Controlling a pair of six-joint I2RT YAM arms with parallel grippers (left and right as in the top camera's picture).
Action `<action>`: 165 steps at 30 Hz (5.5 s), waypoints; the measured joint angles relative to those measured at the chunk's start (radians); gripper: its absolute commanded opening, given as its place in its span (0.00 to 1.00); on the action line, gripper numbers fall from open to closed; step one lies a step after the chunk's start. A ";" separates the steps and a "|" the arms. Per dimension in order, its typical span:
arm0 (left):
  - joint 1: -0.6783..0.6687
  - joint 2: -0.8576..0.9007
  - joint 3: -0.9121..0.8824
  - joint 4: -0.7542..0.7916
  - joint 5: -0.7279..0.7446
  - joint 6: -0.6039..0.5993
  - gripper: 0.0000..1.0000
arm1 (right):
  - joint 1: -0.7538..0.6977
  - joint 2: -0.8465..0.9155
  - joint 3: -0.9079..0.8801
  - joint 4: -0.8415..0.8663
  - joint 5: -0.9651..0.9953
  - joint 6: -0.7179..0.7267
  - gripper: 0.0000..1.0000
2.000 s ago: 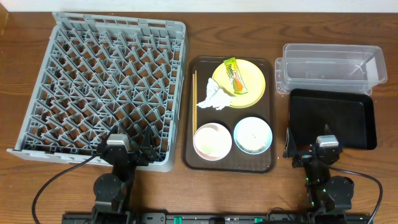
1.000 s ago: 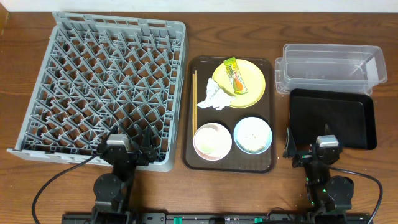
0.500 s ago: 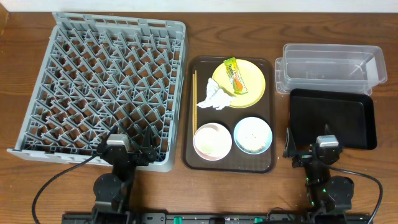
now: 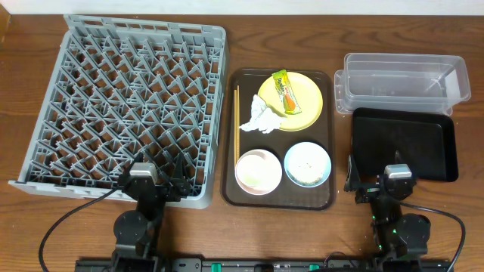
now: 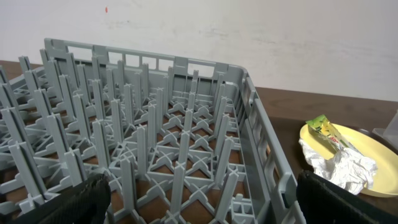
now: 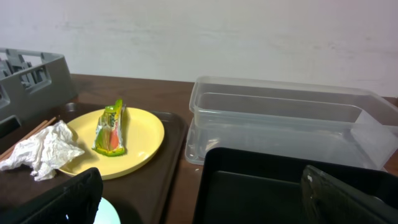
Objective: Sort waste into correct bins and load items into the dishwasher
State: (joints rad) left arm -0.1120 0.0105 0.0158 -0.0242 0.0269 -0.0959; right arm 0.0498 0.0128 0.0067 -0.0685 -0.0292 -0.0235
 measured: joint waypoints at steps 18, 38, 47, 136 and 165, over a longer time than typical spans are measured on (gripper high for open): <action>0.000 0.089 0.137 -0.304 0.023 -0.065 0.96 | 0.000 0.059 0.074 -0.042 0.000 0.146 0.99; 0.000 0.747 0.840 -0.921 -0.004 -0.065 0.96 | -0.001 1.116 1.131 -0.836 -0.245 -0.042 0.99; 0.000 0.768 0.841 -0.933 -0.004 -0.065 0.96 | 0.125 1.353 1.207 -0.463 -0.386 -0.016 0.81; 0.000 0.768 0.842 -0.933 -0.004 -0.065 0.96 | 0.253 1.749 1.210 -0.134 -0.087 0.038 0.96; 0.000 0.768 0.842 -0.937 -0.004 -0.065 0.96 | 0.283 1.672 1.216 -0.156 0.147 0.281 0.01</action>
State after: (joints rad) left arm -0.1120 0.7788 0.8574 -0.9611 0.0227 -0.1608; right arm 0.3332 1.6844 1.2224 -0.2249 0.1177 0.2577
